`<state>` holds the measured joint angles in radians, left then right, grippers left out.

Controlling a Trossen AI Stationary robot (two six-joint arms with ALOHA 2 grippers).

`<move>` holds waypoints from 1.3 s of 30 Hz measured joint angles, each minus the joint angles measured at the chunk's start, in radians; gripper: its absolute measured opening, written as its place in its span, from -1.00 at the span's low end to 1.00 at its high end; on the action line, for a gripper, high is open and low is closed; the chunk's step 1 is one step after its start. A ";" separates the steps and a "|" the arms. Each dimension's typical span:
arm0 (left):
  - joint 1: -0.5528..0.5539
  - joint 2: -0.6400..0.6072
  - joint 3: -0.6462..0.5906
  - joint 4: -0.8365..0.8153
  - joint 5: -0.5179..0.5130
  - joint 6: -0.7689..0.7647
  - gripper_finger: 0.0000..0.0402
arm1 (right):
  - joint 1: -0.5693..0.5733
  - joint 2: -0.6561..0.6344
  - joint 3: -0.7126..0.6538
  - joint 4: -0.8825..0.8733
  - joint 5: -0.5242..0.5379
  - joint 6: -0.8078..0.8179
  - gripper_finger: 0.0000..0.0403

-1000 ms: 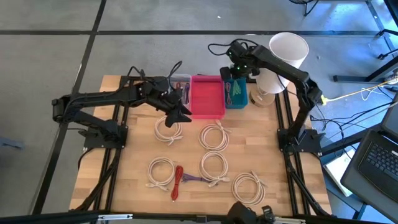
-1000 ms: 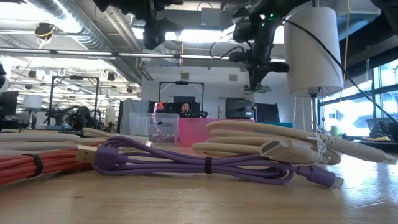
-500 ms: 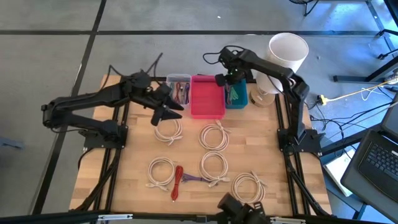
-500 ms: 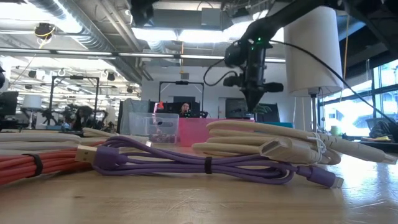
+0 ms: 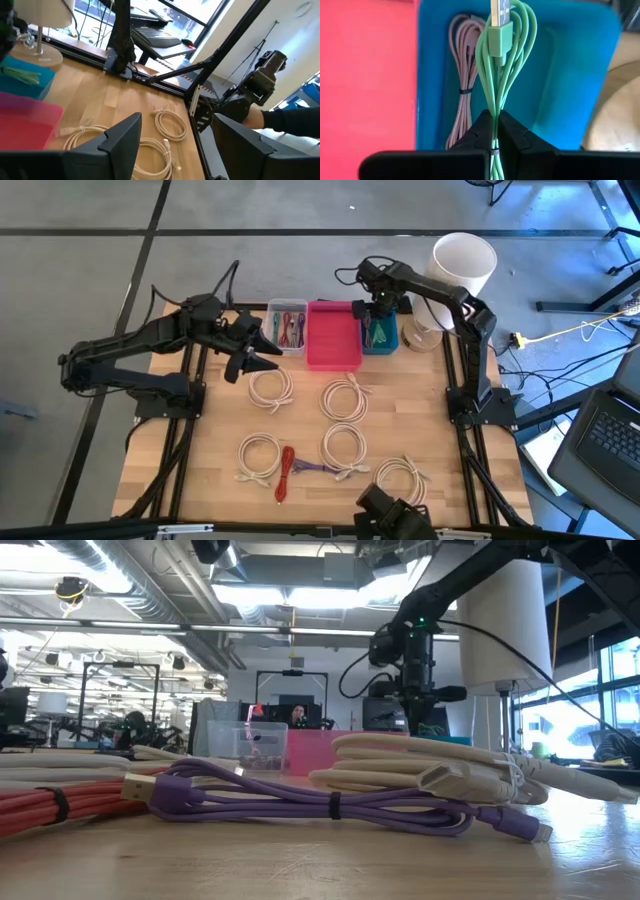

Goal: Pick & Place USB Port
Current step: Put the green USB cable into the blue bin

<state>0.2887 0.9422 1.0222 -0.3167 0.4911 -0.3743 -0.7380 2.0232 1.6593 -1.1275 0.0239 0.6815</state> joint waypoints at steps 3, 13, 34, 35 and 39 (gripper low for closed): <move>0.000 -0.001 0.000 -0.014 0.000 0.013 0.17 | 0.000 0.000 -0.034 0.039 -0.021 0.022 -0.95; 0.000 -0.002 0.000 -0.040 0.000 0.028 0.17 | 0.000 0.000 -0.131 0.179 -0.047 0.067 -0.95; 0.000 -0.002 0.000 -0.054 0.001 0.022 0.17 | 0.000 0.000 -0.152 0.300 -0.043 0.023 -0.04; 0.000 -0.002 0.000 -0.055 0.001 0.022 0.17 | 0.000 0.000 -0.148 0.294 -0.043 0.021 0.01; 0.000 -0.002 0.000 -0.054 0.001 0.022 0.17 | 0.002 -0.009 -0.138 0.293 -0.038 0.017 0.15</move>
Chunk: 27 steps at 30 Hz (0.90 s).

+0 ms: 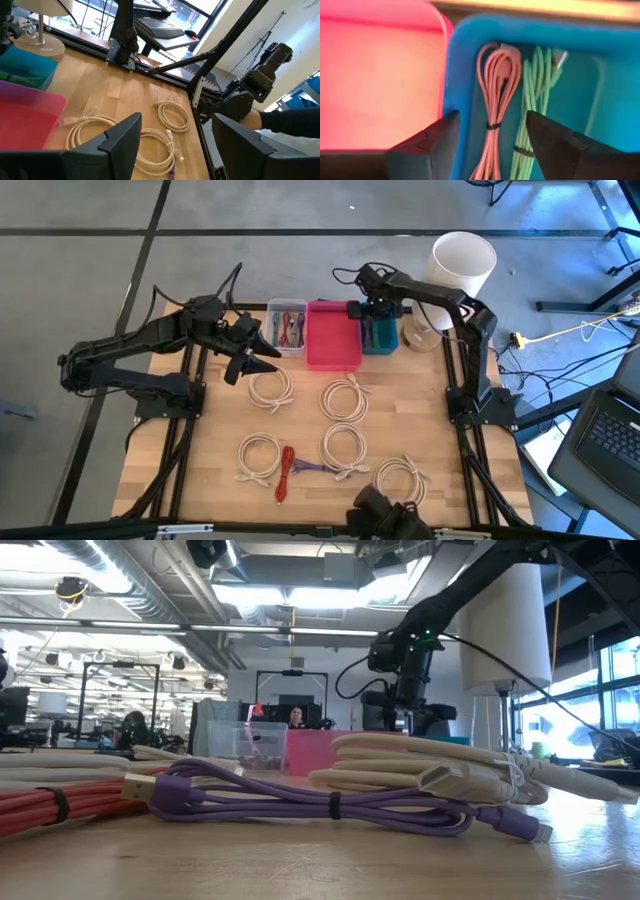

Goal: Pick & Place USB Port
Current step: Put the green USB cable into the blue bin, then put the purple USB cable into the blue bin

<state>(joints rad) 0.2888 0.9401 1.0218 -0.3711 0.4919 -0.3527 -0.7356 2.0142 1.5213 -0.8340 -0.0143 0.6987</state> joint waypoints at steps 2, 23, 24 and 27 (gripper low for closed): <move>0.000 0.000 0.000 0.000 0.000 0.000 0.17 | 0.009 -0.011 0.001 0.007 0.028 0.000 0.17; 0.000 0.000 0.000 -0.001 0.000 -0.003 0.17 | 0.273 -0.286 0.002 -0.007 -0.006 -0.077 0.07; 0.000 0.000 0.000 -0.001 0.000 -0.003 0.17 | 0.308 -0.308 0.002 -0.029 -0.026 -0.079 0.07; 0.000 0.000 0.000 -0.001 0.000 -0.002 0.17 | 0.433 -0.380 0.002 -0.104 -0.082 -0.066 0.07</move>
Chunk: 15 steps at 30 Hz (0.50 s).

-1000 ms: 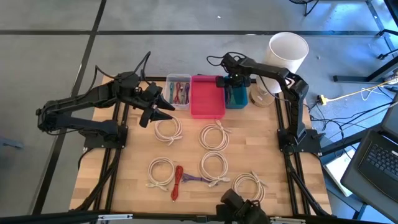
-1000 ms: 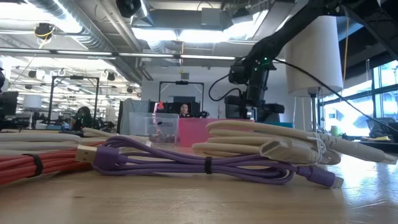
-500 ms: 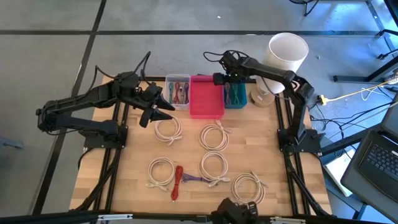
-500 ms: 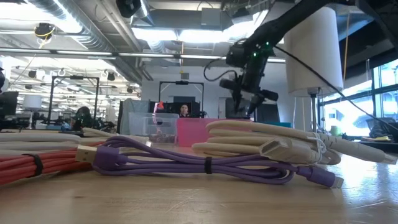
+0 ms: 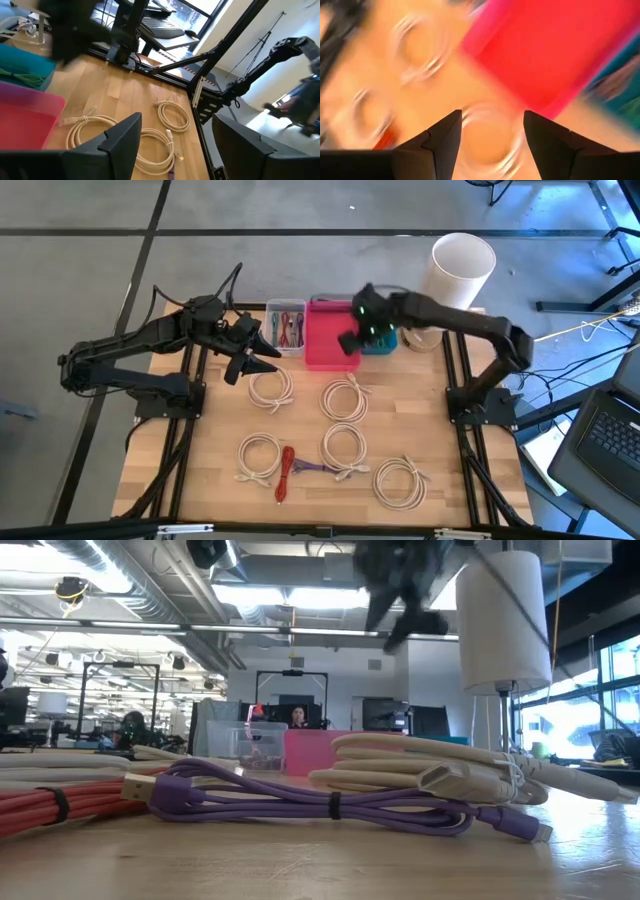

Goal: Pick & Place USB Port
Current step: Put the purple USB cable into the blue bin

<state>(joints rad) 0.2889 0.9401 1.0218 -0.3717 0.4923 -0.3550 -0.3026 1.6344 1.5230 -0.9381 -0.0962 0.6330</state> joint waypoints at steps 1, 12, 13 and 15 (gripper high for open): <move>0.000 0.000 0.000 0.000 0.000 0.000 0.17 | 0.046 -0.021 0.000 -0.019 -0.018 0.016 0.07; 0.001 0.000 0.000 -0.004 -0.001 0.013 0.17 | 0.578 -0.097 -0.003 0.166 -0.030 0.254 0.07; 0.001 0.000 0.000 -0.003 -0.003 0.013 0.17 | 0.607 -0.085 -0.003 0.201 -0.028 0.257 0.07; 0.001 0.000 0.000 -0.001 -0.004 0.011 0.17 | 0.652 -0.047 -0.004 0.227 -0.023 0.255 0.07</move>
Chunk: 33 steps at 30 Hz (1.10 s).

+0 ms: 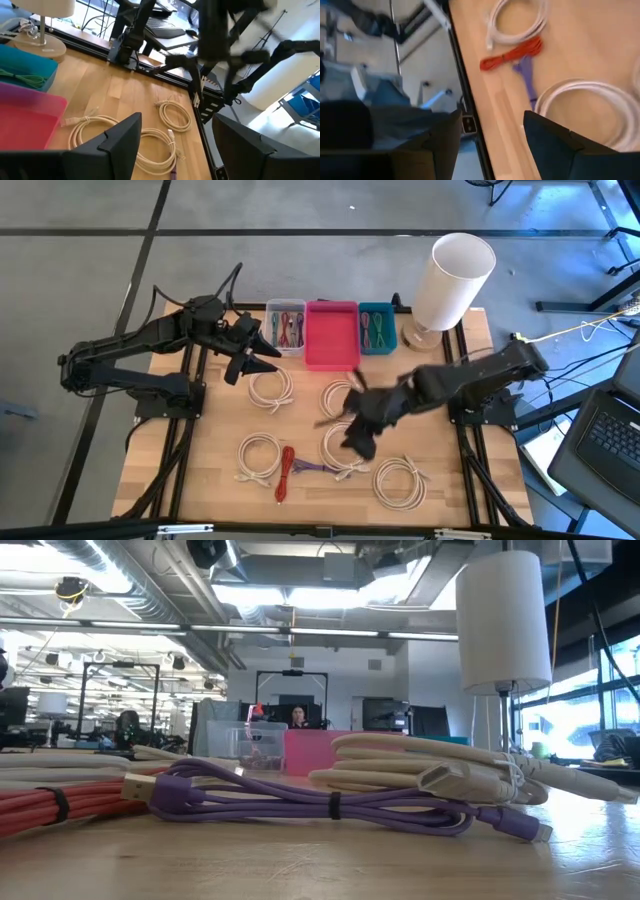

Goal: Pick & Place USB Port
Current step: Put the purple USB cable into the blue bin

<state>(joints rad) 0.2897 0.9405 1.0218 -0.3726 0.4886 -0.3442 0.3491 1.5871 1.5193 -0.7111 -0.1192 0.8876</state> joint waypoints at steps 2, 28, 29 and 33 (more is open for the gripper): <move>0.000 0.000 0.000 0.002 -0.004 -0.005 0.17 | 0.026 0.042 0.000 0.020 -0.014 -0.007 0.07; 0.014 0.000 0.000 0.007 -0.053 0.025 0.17 | -0.042 0.395 -0.001 0.188 -0.252 -0.403 0.07; 0.020 0.000 0.000 0.007 -0.054 0.025 0.17 | -0.043 0.406 -0.001 0.195 -0.269 -0.407 0.07; 0.047 0.000 0.000 0.007 -0.053 0.026 0.17 | -0.043 0.455 -0.001 0.226 -0.303 -0.430 0.07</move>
<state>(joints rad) 0.3366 0.9405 1.0214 -0.3652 0.4355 -0.3183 0.3058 2.0425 1.5181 -0.4853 -0.4223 0.4579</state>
